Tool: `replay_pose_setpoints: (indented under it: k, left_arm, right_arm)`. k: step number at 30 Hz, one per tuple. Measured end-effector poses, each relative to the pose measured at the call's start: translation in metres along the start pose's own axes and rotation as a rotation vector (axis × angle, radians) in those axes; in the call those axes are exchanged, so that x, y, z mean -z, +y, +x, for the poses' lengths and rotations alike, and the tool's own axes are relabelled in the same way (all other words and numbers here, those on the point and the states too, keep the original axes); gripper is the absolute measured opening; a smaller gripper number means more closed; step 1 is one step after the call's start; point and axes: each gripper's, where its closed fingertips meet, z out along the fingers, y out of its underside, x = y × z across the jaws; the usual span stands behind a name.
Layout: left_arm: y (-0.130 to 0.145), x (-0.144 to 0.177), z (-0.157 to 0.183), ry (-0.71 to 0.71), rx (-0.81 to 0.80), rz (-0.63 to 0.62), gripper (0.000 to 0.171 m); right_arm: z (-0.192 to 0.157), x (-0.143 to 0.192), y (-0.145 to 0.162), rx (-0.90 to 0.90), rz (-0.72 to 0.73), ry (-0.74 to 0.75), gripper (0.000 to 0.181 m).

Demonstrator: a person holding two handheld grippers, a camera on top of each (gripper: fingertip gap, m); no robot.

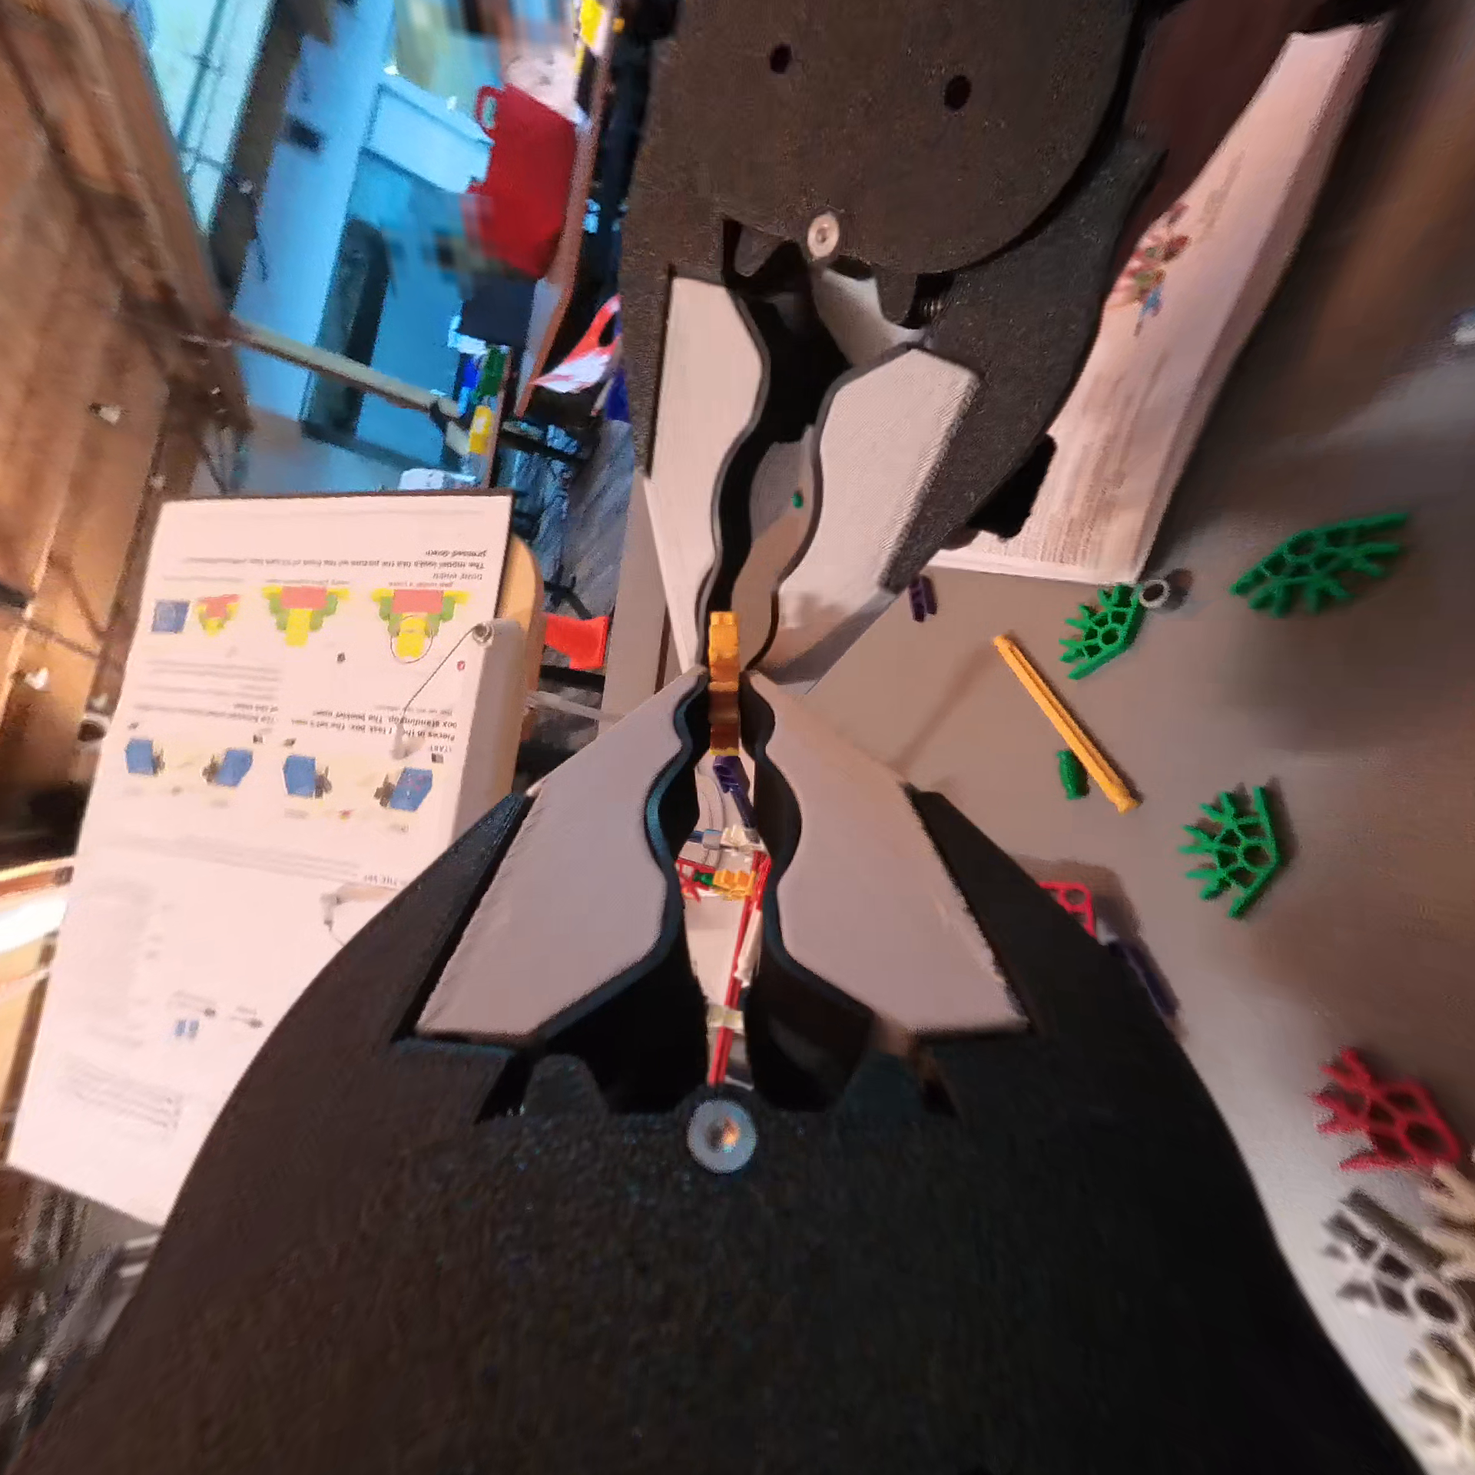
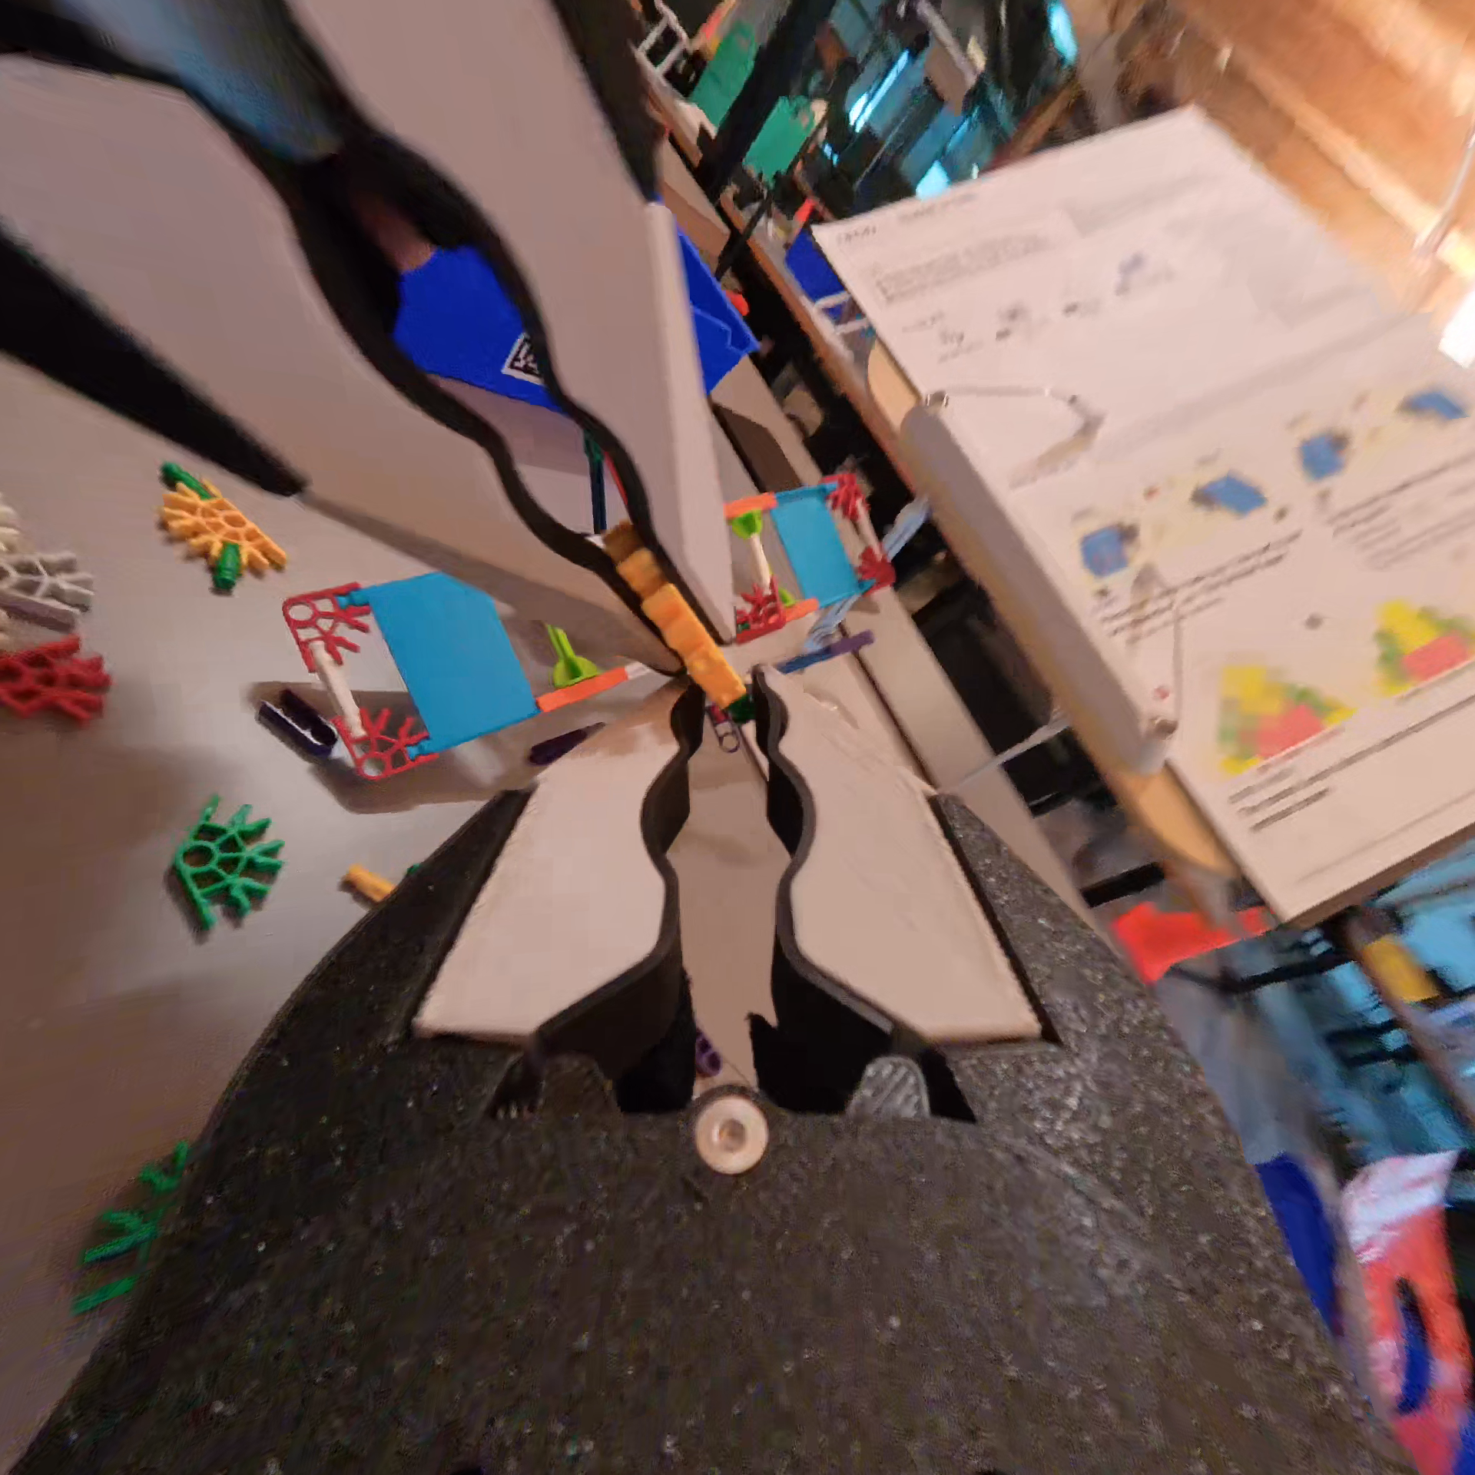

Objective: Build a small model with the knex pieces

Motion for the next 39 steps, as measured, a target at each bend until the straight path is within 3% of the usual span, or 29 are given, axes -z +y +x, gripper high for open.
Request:
replay_pose_setpoints:
  k: [8,13,21,23,27,30,32,39]
  left_arm:
    - [0.004,0.005,0.013,0.174,-0.062,-0.029,0.003]
    - [0.006,-0.010,0.009,0.034,-0.124,-0.104,0.003]
    - [-0.001,-0.016,-0.014,-0.272,-0.092,-0.097,0.001]
    - [-0.001,-0.016,-0.020,-0.312,-0.100,-0.100,0.002]
    - [0.001,-0.015,-0.032,-0.329,-0.032,-0.066,0.003]
    - [0.005,-0.013,-0.030,-0.305,0.034,-0.037,0.003]
    - [0.010,-0.007,-0.039,-0.311,0.128,-0.014,0.004]
    - [0.020,-0.007,-0.032,-0.198,0.190,0.017,0.004]
  right_arm:
    - [-0.014,-0.001,0.004,0.254,-0.048,-0.008,0.002]
    - [-0.008,-0.007,0.015,0.053,-0.106,-0.018,0.003]
    - [0.004,-0.009,0.010,-0.381,-0.051,-0.049,0.000]
    - [0.001,-0.011,0.006,-0.555,-0.007,-0.122,0.000]
    - [-0.002,-0.012,-0.005,-0.656,0.057,-0.197,0.002]
    - [0.011,-0.008,0.007,-0.596,0.044,-0.193,0.003]
    - [0.009,-0.003,0.028,-0.459,-0.048,-0.218,0.004]
    - [-0.067,0.023,0.057,-0.075,-0.214,-0.531,0.005]
